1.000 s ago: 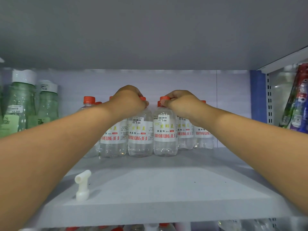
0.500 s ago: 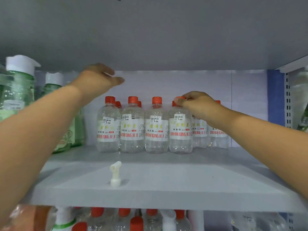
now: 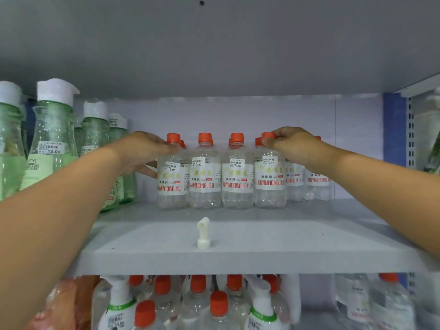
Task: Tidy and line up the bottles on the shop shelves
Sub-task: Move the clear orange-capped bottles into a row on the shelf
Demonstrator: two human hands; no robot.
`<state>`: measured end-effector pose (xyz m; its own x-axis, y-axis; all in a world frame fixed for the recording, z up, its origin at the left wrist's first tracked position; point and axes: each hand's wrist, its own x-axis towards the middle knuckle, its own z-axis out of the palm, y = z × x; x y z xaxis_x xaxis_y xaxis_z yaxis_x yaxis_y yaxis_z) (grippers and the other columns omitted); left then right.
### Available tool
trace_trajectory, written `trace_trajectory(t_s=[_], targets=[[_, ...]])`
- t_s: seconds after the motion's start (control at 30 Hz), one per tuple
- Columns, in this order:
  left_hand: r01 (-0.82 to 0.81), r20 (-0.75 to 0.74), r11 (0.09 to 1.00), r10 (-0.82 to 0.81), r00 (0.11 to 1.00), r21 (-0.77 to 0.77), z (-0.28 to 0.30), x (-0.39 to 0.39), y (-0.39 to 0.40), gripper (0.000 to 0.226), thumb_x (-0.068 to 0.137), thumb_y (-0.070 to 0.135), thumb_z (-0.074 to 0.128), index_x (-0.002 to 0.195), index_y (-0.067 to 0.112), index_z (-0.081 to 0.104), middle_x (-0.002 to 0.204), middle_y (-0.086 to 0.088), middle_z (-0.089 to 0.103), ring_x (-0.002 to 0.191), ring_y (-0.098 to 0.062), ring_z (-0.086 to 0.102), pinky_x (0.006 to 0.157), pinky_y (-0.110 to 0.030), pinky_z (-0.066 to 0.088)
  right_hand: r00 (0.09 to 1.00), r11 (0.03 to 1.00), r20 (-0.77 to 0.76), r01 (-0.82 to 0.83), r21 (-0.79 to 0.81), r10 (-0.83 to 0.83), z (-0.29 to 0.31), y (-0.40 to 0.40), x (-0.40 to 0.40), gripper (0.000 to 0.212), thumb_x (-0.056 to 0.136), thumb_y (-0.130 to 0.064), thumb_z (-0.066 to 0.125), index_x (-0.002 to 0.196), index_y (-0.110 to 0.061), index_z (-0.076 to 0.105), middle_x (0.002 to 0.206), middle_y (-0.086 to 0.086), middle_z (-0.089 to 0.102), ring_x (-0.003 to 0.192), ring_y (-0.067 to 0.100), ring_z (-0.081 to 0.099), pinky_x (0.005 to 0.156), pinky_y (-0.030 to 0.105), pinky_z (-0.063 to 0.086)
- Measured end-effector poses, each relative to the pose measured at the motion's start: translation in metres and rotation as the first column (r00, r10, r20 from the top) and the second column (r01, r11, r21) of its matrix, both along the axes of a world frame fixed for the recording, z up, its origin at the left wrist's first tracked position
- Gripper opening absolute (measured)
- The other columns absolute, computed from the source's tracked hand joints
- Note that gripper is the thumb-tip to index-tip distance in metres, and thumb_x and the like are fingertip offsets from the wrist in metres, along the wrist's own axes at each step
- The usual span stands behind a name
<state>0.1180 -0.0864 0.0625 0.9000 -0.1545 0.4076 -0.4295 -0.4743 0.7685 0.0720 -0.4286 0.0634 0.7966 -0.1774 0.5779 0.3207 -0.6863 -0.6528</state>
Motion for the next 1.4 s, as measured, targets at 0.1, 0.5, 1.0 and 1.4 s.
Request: trace_trajectory(t_s=[0.1,0.5,1.0,1.4], targets=[[0.040,-0.028,0.999,-0.040,0.999,-0.026,-0.001,0.005,0.003,0.049,0.084,0.043,0.082,0.118,0.012,0.068,0.112,-0.005,0.077,0.099,-0.025,0.075,0.083,-0.042,0.065,1.000,1.000,-0.013,0.004,-0.005,-0.004,-0.001,0.003,-0.003,0.030,0.094,-0.048,0.068,0.117,-0.030,0.064,0.109,-0.014,0.067,0.103,0.006,0.062,0.073,0.021,0.047],[-0.211,0.114,0.976,0.217,0.970,-0.059,-0.055,-0.094,-0.015,0.083,0.088,0.063,0.070,0.155,0.022,0.043,0.145,-0.005,0.060,0.114,-0.026,0.063,0.095,-0.038,0.050,0.994,0.995,0.054,0.094,0.025,-0.095,-0.048,0.032,-0.120,0.064,0.095,-0.053,0.064,0.147,-0.020,0.048,0.132,-0.004,0.061,0.114,0.017,0.060,0.085,0.028,0.049],[-0.335,-0.129,0.866,0.309,0.942,-0.372,-0.311,-0.201,0.014,0.057,0.088,0.037,0.081,0.138,0.022,0.058,0.136,0.002,0.062,0.113,-0.013,0.061,0.080,-0.021,0.046,0.936,0.914,-0.179,-0.231,0.332,0.302,-0.304,0.125,-0.183,0.055,0.092,-0.046,0.072,0.140,-0.037,0.049,0.139,-0.020,0.052,0.122,0.004,0.056,0.098,0.031,0.053],[-0.301,-0.048,0.945,0.297,0.954,-0.128,-0.358,-0.136,0.023,0.066,0.080,0.045,0.085,0.136,0.025,0.057,0.109,0.013,0.059,0.092,-0.009,0.062,0.072,-0.024,0.047,0.928,0.976,-0.303,0.212,-0.043,-0.215,-0.277,0.189,-0.086,0.038,0.100,-0.036,0.060,0.128,-0.011,0.052,0.114,0.011,0.063,0.105,0.033,0.065,0.080,0.036,0.053]])
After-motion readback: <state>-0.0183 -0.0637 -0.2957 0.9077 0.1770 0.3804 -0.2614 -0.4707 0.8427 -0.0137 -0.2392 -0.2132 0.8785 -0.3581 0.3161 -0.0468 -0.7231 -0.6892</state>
